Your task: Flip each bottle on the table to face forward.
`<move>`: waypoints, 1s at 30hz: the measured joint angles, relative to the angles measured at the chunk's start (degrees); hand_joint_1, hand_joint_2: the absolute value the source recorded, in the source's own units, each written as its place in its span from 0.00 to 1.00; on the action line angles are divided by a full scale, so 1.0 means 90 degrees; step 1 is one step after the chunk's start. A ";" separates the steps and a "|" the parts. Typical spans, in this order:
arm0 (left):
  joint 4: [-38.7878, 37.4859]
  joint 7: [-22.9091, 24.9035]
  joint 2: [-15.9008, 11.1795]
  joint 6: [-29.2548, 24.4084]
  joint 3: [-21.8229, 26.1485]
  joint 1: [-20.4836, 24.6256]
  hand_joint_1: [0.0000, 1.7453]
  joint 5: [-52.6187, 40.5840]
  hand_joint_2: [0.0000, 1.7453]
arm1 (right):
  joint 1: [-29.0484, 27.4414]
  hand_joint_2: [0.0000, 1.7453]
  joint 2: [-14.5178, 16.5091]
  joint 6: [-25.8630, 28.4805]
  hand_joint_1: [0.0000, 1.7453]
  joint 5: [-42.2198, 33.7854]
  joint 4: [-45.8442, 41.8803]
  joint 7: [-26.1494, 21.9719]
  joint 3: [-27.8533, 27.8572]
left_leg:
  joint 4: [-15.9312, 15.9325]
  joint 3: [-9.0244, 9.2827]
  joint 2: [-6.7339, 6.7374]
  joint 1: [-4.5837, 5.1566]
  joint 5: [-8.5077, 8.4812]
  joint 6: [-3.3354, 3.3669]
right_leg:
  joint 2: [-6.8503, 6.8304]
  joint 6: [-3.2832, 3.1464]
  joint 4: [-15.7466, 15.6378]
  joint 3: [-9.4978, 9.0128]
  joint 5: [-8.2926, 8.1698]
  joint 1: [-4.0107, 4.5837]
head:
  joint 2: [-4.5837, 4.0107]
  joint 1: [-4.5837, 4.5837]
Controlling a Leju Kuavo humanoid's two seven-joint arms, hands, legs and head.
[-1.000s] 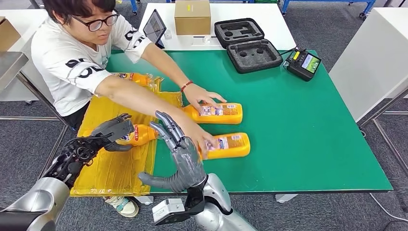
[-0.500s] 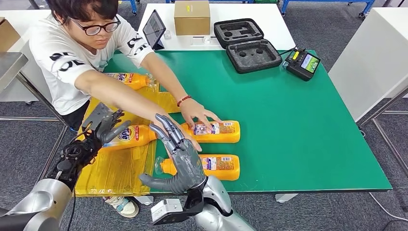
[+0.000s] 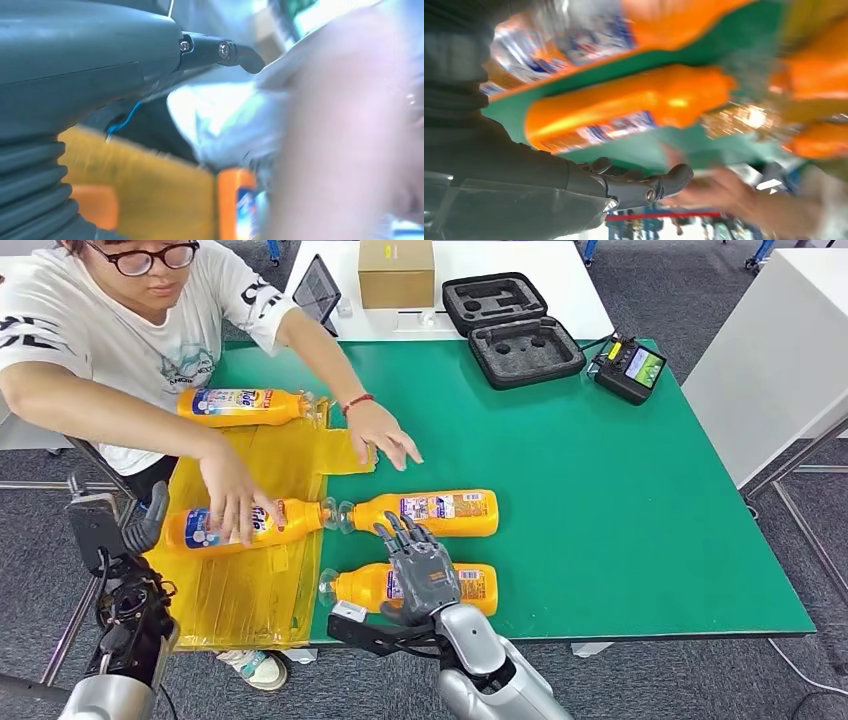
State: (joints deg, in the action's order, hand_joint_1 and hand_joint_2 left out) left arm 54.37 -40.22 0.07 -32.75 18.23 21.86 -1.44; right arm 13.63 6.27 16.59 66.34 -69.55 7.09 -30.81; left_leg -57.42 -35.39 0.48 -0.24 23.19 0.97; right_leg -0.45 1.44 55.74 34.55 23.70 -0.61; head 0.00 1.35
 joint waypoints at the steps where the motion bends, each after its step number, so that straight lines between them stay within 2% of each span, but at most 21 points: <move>1: 0.0268 -0.0003 0.0013 -0.0126 -0.0003 -0.0123 0.00 0.0001 1.00 | -0.0006 1.00 -0.0050 -0.0081 0.00 0.0005 0.0014 0.0068 0.0032 | 0.0000 -0.0003 0.0000 0.0000 0.0001 0.0000 | 0.0000 0.0000 0.0000 0.0003 0.0000 0.0000 | 0.0000 0.0000; 4: 0.0965 -0.0006 0.0042 -0.0411 -0.0036 -0.0445 0.00 -0.0001 1.00 | -0.0043 1.00 -0.0181 -0.0278 0.00 0.0010 0.0053 0.0249 0.0104 | -0.0001 -0.0014 -0.0001 0.0001 0.0003 0.0001 | -0.0002 0.0001 -0.0002 0.0014 0.0001 0.0000 | 0.0000 0.0001; 12: 0.2010 -0.0007 0.0101 -0.0632 -0.0161 -0.0903 0.00 0.0044 1.00 | -0.0074 1.00 -0.0431 -0.0439 0.00 -0.0222 0.0179 0.0334 0.0240 | 0.0000 -0.0022 -0.0001 0.0000 0.0003 0.0001 | -0.0002 0.0001 -0.0002 0.0022 0.0000 0.0000 | 0.0000 0.0001; 21: 0.2555 -0.0005 0.0152 -0.0664 -0.0183 -0.1105 0.00 0.0141 1.00 | 0.0009 1.00 -0.0541 -0.0730 0.00 -0.0554 0.0410 0.0213 0.0293 | 0.0000 -0.0021 -0.0001 -0.0001 0.0003 0.0001 | -0.0002 0.0001 -0.0002 0.0021 0.0000 0.0000 | 0.0000 0.0001; 22: 0.2576 -0.0005 0.0157 -0.0663 -0.0183 -0.1109 0.00 0.0157 1.00 | 0.0045 1.00 -0.0543 -0.0777 0.05 -0.0583 0.0453 0.0213 0.0294 | 0.0000 -0.0021 -0.0001 -0.0001 0.0003 0.0001 | -0.0002 0.0001 -0.0002 0.0020 0.0000 0.0000 | 0.0000 0.0001; 23: 0.2594 -0.0004 0.0163 -0.0660 -0.0181 -0.1112 0.00 0.0174 1.00 | 0.0092 1.00 -0.0545 -0.0825 0.26 -0.0620 0.0507 0.0214 0.0294 | 0.0000 -0.0019 -0.0001 -0.0001 0.0003 0.0001 | -0.0001 0.0001 -0.0002 0.0019 0.0000 0.0000 | 0.0000 0.0000; 25: 0.2614 -0.0004 0.0174 -0.0637 -0.0178 -0.1118 0.00 0.0219 1.00 | 0.0198 1.00 -0.0546 -0.0914 0.76 -0.0708 0.0626 0.0214 0.0297 | 0.0000 -0.0014 0.0000 -0.0001 0.0002 0.0002 | -0.0002 0.0001 -0.0002 0.0015 0.0000 0.0000 | 0.0000 0.0000; 26: 0.2620 -0.0004 0.0178 -0.0622 -0.0176 -0.1124 0.00 0.0234 1.00 | 0.0245 1.00 -0.0546 -0.0950 0.96 -0.0757 0.0679 0.0208 0.0299 | 0.0000 -0.0011 0.0000 0.0000 0.0002 0.0002 | -0.0002 0.0001 -0.0003 0.0011 0.0000 0.0000 | 0.0000 0.0000; 27: 0.2625 -0.0004 0.0182 -0.0602 -0.0175 -0.1130 0.00 0.0250 1.00 | 0.0285 1.00 -0.0546 -0.0982 1.00 -0.0814 0.0729 0.0185 0.0300 | 0.0000 -0.0008 0.0000 0.0000 0.0002 0.0002 | -0.0002 0.0001 -0.0003 0.0007 0.0000 0.0000 | 0.0000 0.0000; 30: 0.2631 -0.0004 0.0190 -0.0481 -0.0172 -0.1149 0.00 0.0316 1.00 | 0.0381 1.00 -0.0546 -0.1079 1.00 -0.1041 0.0840 0.0010 0.0304 | 0.0000 0.0002 0.0000 0.0000 0.0002 0.0002 | -0.0002 0.0001 -0.0004 -0.0002 0.0000 0.0000 | 0.0000 0.0000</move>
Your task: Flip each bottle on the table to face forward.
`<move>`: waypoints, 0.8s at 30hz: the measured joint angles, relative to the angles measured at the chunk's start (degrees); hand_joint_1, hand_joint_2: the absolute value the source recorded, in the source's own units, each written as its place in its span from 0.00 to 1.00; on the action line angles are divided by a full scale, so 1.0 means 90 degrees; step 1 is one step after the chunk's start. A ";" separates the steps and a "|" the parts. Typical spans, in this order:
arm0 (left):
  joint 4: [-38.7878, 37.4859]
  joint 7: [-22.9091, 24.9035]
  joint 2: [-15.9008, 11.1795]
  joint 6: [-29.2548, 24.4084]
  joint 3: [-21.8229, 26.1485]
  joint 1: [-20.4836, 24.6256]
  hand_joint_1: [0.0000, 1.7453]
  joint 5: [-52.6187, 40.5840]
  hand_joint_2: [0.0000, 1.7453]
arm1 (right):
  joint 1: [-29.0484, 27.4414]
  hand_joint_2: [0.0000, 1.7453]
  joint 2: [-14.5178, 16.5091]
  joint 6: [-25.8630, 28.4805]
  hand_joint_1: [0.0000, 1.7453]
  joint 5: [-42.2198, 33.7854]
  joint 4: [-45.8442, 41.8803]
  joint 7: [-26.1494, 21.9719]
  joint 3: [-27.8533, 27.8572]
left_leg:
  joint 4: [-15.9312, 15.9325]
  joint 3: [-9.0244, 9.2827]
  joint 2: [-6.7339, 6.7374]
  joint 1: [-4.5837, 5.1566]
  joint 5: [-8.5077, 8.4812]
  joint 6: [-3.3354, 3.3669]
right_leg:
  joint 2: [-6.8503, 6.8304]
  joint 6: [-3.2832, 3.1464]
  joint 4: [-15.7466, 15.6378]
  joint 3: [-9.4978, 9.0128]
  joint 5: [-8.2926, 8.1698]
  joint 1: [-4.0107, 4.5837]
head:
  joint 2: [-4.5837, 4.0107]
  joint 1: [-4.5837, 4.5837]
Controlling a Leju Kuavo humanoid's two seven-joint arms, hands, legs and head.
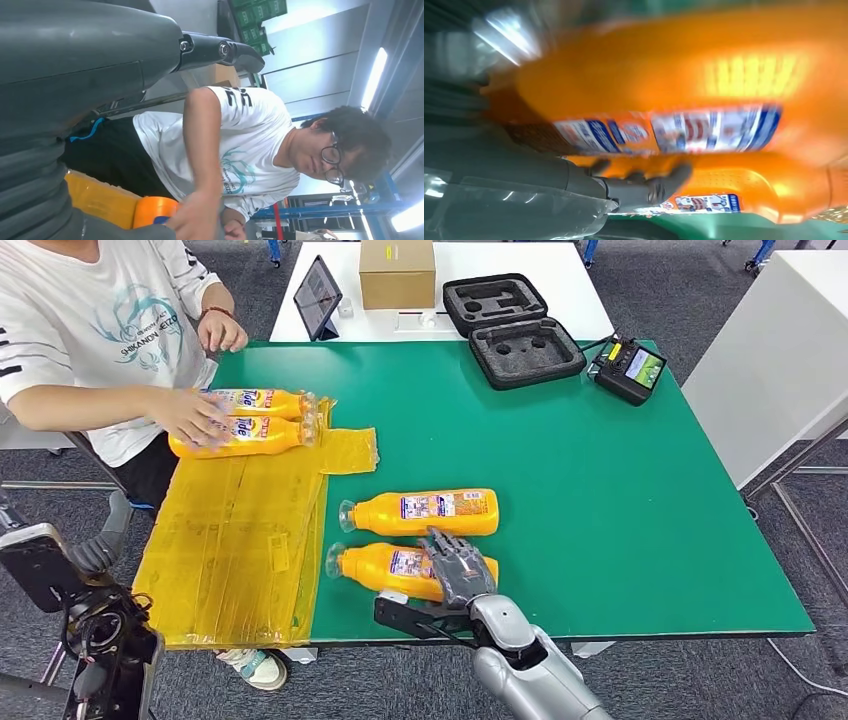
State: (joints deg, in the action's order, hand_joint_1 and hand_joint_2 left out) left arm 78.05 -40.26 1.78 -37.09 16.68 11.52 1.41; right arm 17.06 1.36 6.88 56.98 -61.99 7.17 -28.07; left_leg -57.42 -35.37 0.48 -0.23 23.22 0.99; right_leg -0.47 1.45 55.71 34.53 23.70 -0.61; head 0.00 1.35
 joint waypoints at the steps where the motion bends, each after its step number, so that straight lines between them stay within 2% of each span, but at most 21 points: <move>1: -0.0002 0.0000 0.0002 0.0071 0.0001 -0.0004 0.00 0.0038 1.00 | 0.0027 1.00 -0.0001 -0.0041 1.00 -0.0100 0.0024 -0.0086 0.0003 | 0.0000 0.0004 0.0000 0.0000 0.0000 0.0000 | 0.0000 0.0000 0.0000 -0.0003 0.0000 0.0000 | 0.0000 0.0000; 16: -0.0123 0.0002 0.0071 0.0627 0.0002 -0.0027 0.00 0.0360 1.00 | 0.0271 1.00 -0.0032 -0.0346 1.00 -0.0740 0.0199 -0.0692 0.0026 | 0.0001 0.0042 0.0009 -0.0002 0.0006 -0.0002 | 0.0011 -0.0002 -0.0002 -0.0033 -0.0001 0.0001 | 0.0000 -0.0001; 24: -0.0124 0.0002 0.0109 0.0699 0.0002 -0.0041 0.00 0.0413 1.00 | 0.0287 1.00 -0.0046 -0.0360 1.00 -0.0894 0.0208 -0.0903 0.0030 | 0.0001 0.0051 0.0020 -0.0003 0.0008 -0.0003 | 0.0019 -0.0004 -0.0002 -0.0038 -0.0002 0.0002 | 0.0000 0.0001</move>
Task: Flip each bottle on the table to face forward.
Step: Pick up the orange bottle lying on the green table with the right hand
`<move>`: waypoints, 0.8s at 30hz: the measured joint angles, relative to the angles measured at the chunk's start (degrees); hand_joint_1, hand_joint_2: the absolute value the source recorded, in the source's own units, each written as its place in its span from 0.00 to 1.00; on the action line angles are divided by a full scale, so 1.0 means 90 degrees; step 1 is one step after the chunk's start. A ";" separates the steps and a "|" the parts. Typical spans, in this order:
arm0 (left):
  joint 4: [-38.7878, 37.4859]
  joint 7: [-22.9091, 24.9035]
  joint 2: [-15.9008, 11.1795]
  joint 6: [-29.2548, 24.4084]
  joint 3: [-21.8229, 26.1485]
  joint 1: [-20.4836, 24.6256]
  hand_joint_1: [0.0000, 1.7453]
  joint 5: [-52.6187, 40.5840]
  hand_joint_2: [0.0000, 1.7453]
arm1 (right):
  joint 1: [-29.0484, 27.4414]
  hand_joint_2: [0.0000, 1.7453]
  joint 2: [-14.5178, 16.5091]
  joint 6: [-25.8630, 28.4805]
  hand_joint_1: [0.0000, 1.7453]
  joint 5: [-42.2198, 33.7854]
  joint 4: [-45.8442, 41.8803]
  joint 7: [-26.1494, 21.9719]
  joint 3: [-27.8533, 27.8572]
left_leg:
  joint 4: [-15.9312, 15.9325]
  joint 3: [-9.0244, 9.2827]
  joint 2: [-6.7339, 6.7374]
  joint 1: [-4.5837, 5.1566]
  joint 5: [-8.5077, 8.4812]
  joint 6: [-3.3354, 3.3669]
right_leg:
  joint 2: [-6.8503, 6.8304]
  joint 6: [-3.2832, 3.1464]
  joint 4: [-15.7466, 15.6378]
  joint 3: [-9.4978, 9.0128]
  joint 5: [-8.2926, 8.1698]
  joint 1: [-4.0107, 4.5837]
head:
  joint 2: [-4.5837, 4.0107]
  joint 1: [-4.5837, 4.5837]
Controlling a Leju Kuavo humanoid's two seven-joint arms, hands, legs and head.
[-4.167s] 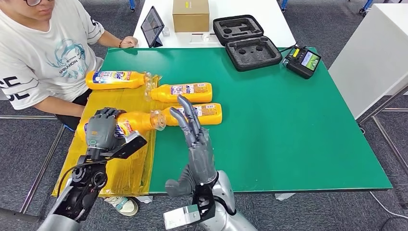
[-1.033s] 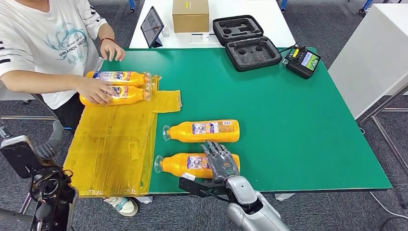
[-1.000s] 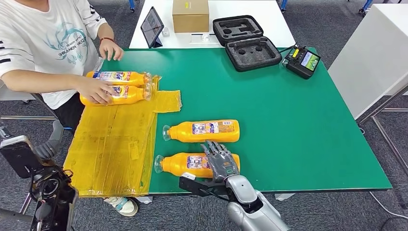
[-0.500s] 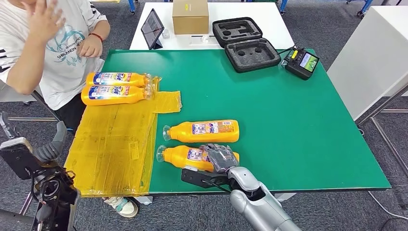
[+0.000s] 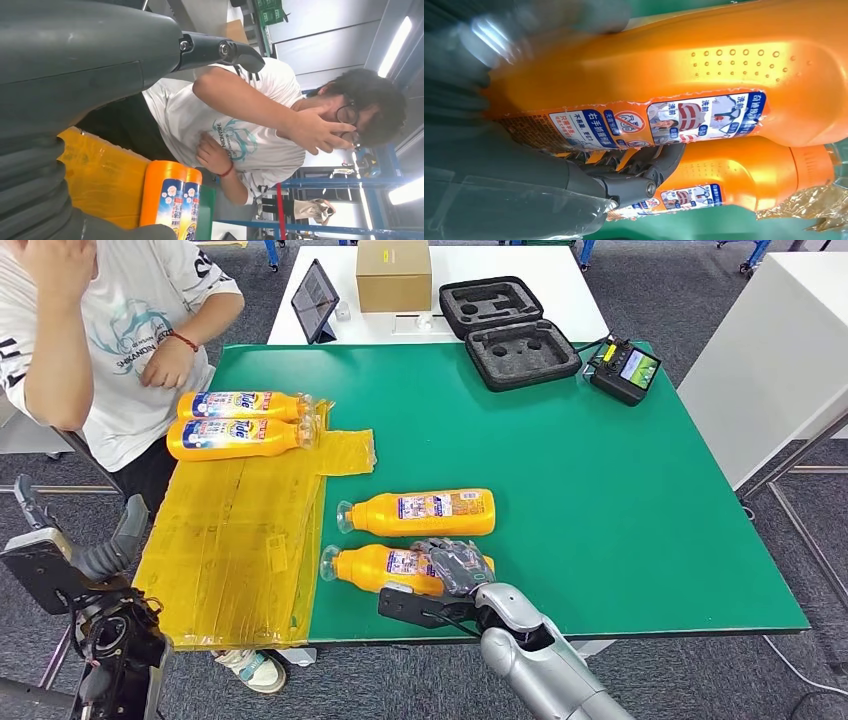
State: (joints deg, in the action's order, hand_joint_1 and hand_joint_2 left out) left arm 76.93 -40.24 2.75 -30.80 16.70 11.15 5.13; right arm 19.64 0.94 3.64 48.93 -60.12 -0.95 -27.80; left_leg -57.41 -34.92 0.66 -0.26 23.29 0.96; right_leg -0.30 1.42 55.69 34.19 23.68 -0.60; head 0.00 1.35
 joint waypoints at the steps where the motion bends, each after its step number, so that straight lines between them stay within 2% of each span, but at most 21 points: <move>1: -0.0002 0.0000 0.0003 0.0027 0.0000 0.0000 0.00 0.0025 1.00 | 0.0000 1.00 0.0000 0.0012 1.00 -0.0035 0.0000 -0.0054 0.0001 | 0.0000 0.0001 0.0001 0.0000 0.0000 0.0000 | 0.0000 0.0000 0.0000 -0.0001 0.0000 0.0000 | 0.0000 0.0000; 3: -0.0019 0.0015 0.0011 0.0162 -0.0001 -0.0003 0.00 0.0158 1.00 | -0.0020 1.00 0.0006 0.0109 1.00 -0.0297 -0.0015 -0.0402 0.0022 | 0.0000 0.0003 0.0003 -0.0001 0.0000 0.0000 | 0.0003 0.0000 0.0000 -0.0003 0.0000 0.0001 | 0.0000 -0.0001; 5: -0.0039 0.0124 0.0029 0.0471 -0.0007 -0.0029 0.00 0.0460 1.00 | -0.0137 1.00 0.0049 0.0303 1.00 -0.0930 -0.0095 -0.1156 0.0118 | 0.0000 -0.0002 0.0004 -0.0001 0.0000 0.0000 | 0.0004 0.0000 0.0001 0.0000 -0.0001 0.0001 | 0.0000 -0.0001; 9: -0.0079 0.0733 0.0098 0.1615 -0.0022 -0.0168 0.00 0.1730 1.00 | -0.0505 1.00 0.0314 0.0855 1.00 -0.2517 -0.0485 -0.2825 0.0470 | -0.0001 -0.0036 0.0001 -0.0001 -0.0006 0.0001 | 0.0002 0.0001 0.0003 0.0029 -0.0001 0.0001 | 0.0000 0.0001; 13: -0.0360 0.1242 0.0124 0.2634 0.0004 -0.0234 0.00 0.2889 1.00 | -0.0656 1.00 0.0583 0.1380 1.00 -0.3762 -0.0856 -0.3865 0.0949 | -0.0001 -0.0049 0.0000 0.0000 -0.0006 0.0002 | 0.0001 0.0002 0.0004 0.0041 0.0000 0.0000 | 0.0000 -0.0001; 17: -0.0796 0.1549 0.0124 0.3323 0.0029 -0.0227 0.00 0.3432 1.00 | -0.0809 1.00 0.0778 0.1619 1.00 -0.4313 -0.1104 -0.4268 0.1246 | -0.0001 -0.0059 0.0000 0.0003 -0.0003 0.0003 | 0.0001 0.0003 0.0003 0.0051 0.0000 -0.0002 | 0.0000 -0.0001; 24: -0.1102 0.1699 0.0124 0.3816 0.0014 -0.0224 0.00 0.3564 1.00 | -0.0891 1.00 0.0929 0.1864 1.00 -0.4706 -0.1277 -0.4330 0.1433 | -0.0001 -0.0068 0.0000 0.0004 -0.0003 0.0003 | 0.0001 0.0003 0.0003 0.0061 0.0000 -0.0001 | 0.0000 0.0000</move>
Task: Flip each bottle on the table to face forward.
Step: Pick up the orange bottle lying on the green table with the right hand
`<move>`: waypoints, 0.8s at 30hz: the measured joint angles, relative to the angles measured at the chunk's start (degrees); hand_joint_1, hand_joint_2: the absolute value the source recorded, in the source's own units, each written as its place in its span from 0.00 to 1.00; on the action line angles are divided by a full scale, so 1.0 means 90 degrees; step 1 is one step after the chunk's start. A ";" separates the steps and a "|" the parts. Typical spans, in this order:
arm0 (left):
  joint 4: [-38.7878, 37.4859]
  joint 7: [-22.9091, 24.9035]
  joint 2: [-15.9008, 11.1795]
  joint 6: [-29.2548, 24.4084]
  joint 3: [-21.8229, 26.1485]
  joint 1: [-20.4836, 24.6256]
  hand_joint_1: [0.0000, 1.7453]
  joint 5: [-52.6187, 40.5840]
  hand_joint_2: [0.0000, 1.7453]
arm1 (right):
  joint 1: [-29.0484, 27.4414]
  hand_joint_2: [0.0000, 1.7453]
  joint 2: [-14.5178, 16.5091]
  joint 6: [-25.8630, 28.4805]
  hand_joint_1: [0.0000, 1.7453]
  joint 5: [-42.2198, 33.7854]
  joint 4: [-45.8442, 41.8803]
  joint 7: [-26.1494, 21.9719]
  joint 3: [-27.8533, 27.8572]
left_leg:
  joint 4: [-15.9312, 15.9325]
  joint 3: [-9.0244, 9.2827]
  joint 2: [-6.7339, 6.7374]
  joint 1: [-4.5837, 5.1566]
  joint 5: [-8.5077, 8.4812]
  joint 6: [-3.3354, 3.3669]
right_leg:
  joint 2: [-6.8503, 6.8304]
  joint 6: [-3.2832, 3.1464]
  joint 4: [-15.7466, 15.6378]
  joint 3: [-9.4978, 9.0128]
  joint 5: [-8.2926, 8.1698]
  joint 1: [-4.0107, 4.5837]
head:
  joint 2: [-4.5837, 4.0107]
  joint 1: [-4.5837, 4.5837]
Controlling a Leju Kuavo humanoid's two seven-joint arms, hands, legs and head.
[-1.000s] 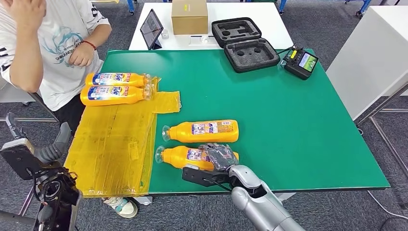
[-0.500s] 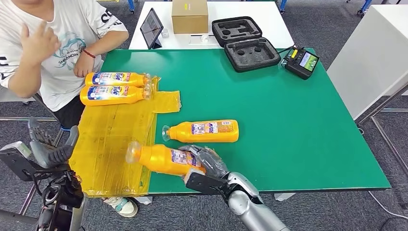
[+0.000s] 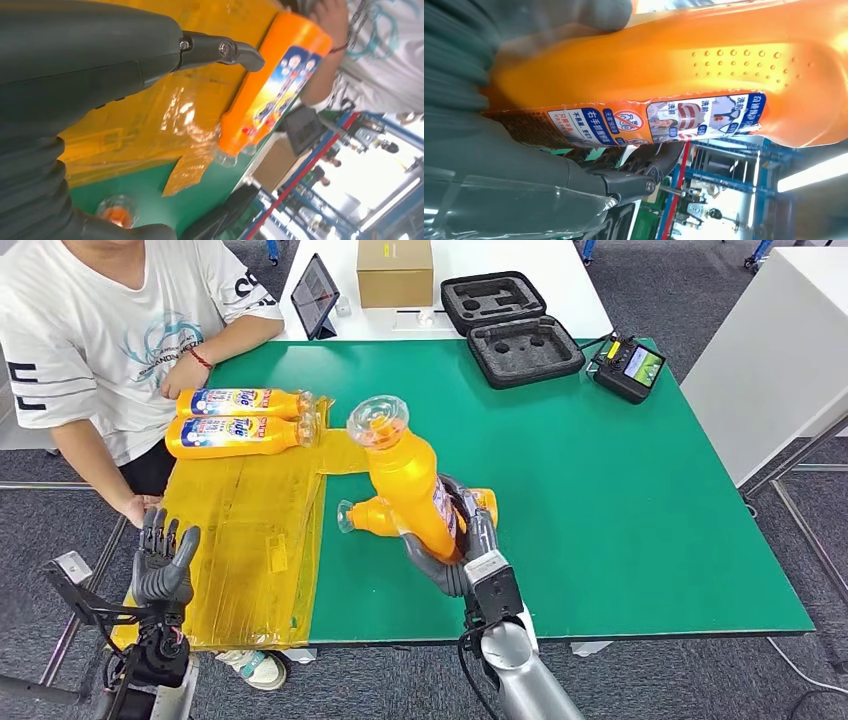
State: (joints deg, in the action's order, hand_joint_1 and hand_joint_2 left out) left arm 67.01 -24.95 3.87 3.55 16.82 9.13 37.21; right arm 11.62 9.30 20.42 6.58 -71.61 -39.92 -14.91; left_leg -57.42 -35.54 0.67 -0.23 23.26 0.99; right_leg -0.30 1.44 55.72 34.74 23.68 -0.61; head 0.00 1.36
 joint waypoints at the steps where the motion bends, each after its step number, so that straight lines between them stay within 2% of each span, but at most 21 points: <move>1: -0.0004 0.0019 0.0001 0.0093 -0.0011 -0.0001 0.00 0.0007 1.00 | -0.0002 1.00 0.0005 0.0016 1.00 -0.0052 -0.0005 -0.0001 0.0011 | 0.0000 0.0000 0.0000 0.0000 0.0000 0.0000 | 0.0000 0.0000 0.0000 0.0000 0.0000 0.0000 | 0.0000 0.0000; 5: 0.0097 0.0086 0.0008 0.0584 -0.0181 -0.0074 0.00 -0.0170 1.00 | 0.0012 1.00 0.0012 -0.0066 1.00 -0.0269 0.0063 -0.0002 0.0087 | 0.0000 -0.0002 -0.0001 -0.0001 0.0000 0.0000 | 0.0000 0.0000 0.0000 0.0002 0.0000 0.0000 | 0.0000 0.0000; 8: 0.0431 0.0058 0.0033 0.0888 -0.0525 -0.0221 0.00 -0.0704 1.00 | 0.0123 1.00 0.0036 -0.0314 1.00 -0.0462 0.0454 0.0014 0.0194 | 0.0000 -0.0005 -0.0002 0.0000 0.0000 0.0000 | 0.0000 0.0000 0.0000 0.0003 0.0000 0.0000 | 0.0000 0.0000; 13: 0.1230 -0.0267 0.0043 0.0617 -0.1412 -0.0455 0.00 -0.2122 1.00 | 0.0378 1.00 0.0140 -0.0590 1.00 -0.0505 0.1496 0.0035 0.0298 | 0.0000 -0.0011 -0.0019 0.0000 0.0000 0.0001 | -0.0008 0.0000 0.0000 0.0003 0.0000 0.0000 | 0.0000 0.0000; 20: 0.1753 -0.0430 0.0032 0.0495 -0.2077 -0.0553 0.00 -0.2792 1.00 | 0.0577 1.00 0.0278 -0.0708 1.00 -0.0361 0.2231 0.0113 0.0285 | 0.0000 -0.0013 -0.0018 -0.0002 0.0000 0.0000 | -0.0007 0.0000 0.0001 0.0008 0.0000 0.0001 | 0.0000 0.0001; 24: 0.1869 -0.0286 0.0027 0.0566 -0.2444 -0.0536 0.00 -0.3037 1.00 | 0.0730 1.00 0.0439 -0.0698 1.00 -0.0090 0.2540 0.0151 0.0157 | 0.0000 -0.0013 -0.0017 -0.0003 -0.0001 -0.0001 | -0.0006 0.0000 0.0001 0.0010 0.0000 0.0002 | 0.0000 0.0000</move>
State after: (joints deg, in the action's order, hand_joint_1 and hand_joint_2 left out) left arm 83.83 -27.53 4.11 8.64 -5.18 4.30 9.87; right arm 18.20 13.25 14.14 5.77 -48.75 -38.56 -13.49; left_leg -57.42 -35.65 0.52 -0.26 23.26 0.99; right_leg -0.35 1.44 55.73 34.83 23.68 -0.59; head 0.00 1.36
